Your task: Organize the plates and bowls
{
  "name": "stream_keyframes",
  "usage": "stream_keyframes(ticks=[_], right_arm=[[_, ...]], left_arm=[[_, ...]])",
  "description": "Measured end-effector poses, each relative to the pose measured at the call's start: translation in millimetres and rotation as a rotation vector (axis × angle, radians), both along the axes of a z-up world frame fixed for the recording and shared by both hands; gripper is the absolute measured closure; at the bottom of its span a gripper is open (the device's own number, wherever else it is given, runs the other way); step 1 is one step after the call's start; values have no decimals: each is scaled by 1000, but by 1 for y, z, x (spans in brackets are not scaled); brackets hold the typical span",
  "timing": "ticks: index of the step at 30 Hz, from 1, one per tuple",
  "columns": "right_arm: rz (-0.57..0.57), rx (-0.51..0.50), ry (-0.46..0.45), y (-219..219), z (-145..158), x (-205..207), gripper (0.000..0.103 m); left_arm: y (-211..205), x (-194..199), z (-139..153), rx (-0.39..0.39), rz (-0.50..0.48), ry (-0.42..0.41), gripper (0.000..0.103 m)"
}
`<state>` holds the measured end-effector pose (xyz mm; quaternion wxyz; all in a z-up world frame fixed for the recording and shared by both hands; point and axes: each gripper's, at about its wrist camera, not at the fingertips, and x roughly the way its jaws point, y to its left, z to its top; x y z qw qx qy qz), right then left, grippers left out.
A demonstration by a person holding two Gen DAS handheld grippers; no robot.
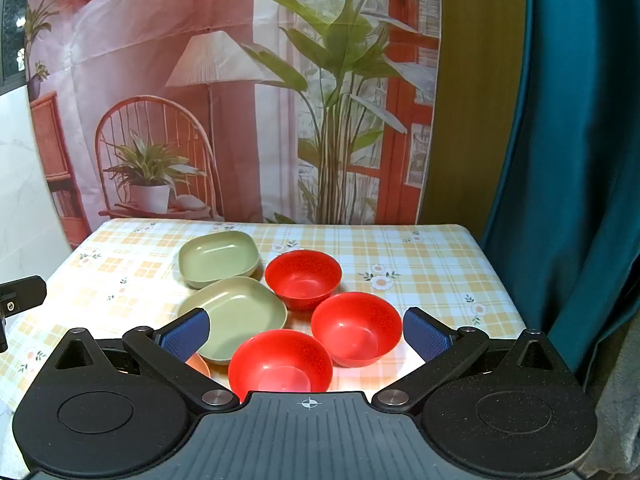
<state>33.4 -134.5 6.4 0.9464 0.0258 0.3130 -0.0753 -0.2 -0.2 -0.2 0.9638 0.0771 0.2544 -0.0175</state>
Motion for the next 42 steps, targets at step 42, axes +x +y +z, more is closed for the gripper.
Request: stream_keyframes(ticks=[42], right_arm=[[0,-9,-7,-2,2,1,0]], left_arm=[[7,0,3,0,7,4,0]])
